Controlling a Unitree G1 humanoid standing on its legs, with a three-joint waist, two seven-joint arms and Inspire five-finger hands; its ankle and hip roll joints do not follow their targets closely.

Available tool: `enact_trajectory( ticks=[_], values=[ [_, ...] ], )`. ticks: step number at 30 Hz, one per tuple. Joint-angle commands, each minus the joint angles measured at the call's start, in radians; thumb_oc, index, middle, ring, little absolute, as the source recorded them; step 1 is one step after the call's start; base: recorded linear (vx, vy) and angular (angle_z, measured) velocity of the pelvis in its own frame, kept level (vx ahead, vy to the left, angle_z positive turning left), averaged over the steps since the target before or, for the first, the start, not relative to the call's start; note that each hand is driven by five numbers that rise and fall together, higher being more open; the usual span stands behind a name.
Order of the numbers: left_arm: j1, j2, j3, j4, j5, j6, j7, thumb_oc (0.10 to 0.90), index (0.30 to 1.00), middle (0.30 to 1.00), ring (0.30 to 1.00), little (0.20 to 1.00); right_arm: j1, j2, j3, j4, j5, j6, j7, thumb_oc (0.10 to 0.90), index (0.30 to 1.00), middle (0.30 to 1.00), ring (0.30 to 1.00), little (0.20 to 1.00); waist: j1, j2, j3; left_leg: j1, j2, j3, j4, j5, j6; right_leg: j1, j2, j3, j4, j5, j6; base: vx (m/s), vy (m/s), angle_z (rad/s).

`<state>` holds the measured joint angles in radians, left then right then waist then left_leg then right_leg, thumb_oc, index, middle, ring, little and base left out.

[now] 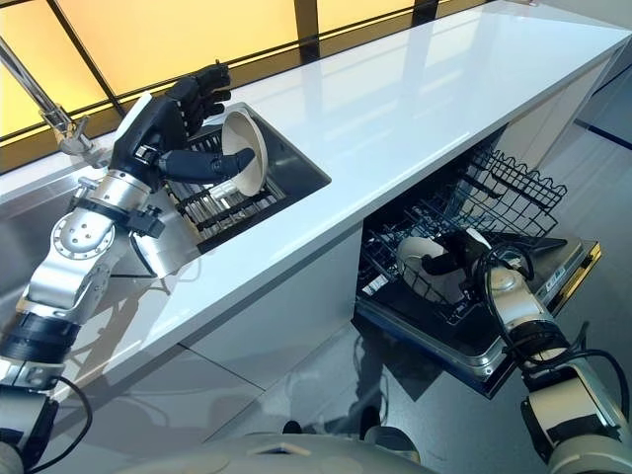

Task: Pick up plates and place into dishwasher.

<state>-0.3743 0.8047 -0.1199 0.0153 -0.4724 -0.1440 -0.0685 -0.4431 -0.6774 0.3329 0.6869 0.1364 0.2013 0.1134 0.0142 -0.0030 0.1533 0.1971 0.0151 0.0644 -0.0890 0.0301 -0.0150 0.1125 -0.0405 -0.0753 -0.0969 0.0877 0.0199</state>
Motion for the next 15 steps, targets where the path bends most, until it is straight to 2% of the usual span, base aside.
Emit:
enact_trajectory(
  ticks=[1, 2, 3, 4, 15],
  values=[
    [-0.162, 0.005, -0.002, -0.059, -0.030, -0.069, 0.023, 0.800, 0.900, 0.900, 0.900, 0.900, -0.088, 0.037, 0.108, 0.038, 0.010, -0.054, 0.053, 0.100, 0.300, 0.300, 0.300, 0.200, 0.019, -0.009, -0.077, -0.046, -0.027, -0.060, 0.002, -0.008, 0.005, 0.036, -0.043, -0.050, 0.010, -0.002, 0.052, 0.03, 0.005, 0.01],
    [-0.162, 0.002, -0.001, -0.058, -0.028, -0.067, 0.018, 0.800, 0.900, 0.900, 0.900, 0.900, -0.086, 0.040, 0.109, 0.031, 0.014, -0.056, 0.043, 0.100, 0.300, 0.300, 0.300, 0.200, 0.018, -0.008, -0.078, -0.040, -0.026, -0.061, 0.002, -0.019, 0.004, 0.042, -0.041, -0.049, 0.010, -0.012, 0.052, 0.03, 0.005, 0.01],
    [-0.163, 0.001, 0.000, -0.059, -0.028, -0.065, 0.017, 0.800, 0.900, 0.900, 0.900, 0.900, -0.085, 0.040, 0.108, 0.026, 0.016, -0.056, 0.030, 0.427, 0.580, 0.580, 0.580, 0.527, 0.017, -0.008, -0.077, -0.039, -0.026, -0.060, 0.002, -0.019, 0.004, 0.042, -0.041, -0.049, 0.010, -0.012, 0.052, 0.03, 0.005, 0.00],
    [-0.160, 0.001, 0.000, -0.062, -0.025, -0.063, 0.016, 0.800, 0.900, 0.900, 0.900, 0.900, -0.084, 0.039, 0.104, 0.016, 0.025, -0.058, 0.020, 0.800, 0.900, 0.900, 0.900, 0.900, 0.016, -0.009, -0.078, -0.039, -0.025, -0.059, 0.002, -0.019, 0.003, 0.043, -0.041, -0.048, 0.010, -0.012, 0.053, 0.00, 0.000, 0.00],
    [-0.139, 0.004, 0.020, -0.057, -0.015, -0.081, 0.013, 0.800, 0.900, 0.900, 0.900, 0.900, -0.048, 0.007, 0.041, -0.145, 0.034, -0.043, -0.003, 0.800, 0.900, 0.900, 0.900, 0.900, -0.004, -0.010, -0.076, -0.043, -0.027, -0.050, 0.002, -0.010, 0.005, 0.034, -0.038, -0.036, 0.010, -0.003, 0.052, -0.01, 0.000, 0.00]
  ],
)
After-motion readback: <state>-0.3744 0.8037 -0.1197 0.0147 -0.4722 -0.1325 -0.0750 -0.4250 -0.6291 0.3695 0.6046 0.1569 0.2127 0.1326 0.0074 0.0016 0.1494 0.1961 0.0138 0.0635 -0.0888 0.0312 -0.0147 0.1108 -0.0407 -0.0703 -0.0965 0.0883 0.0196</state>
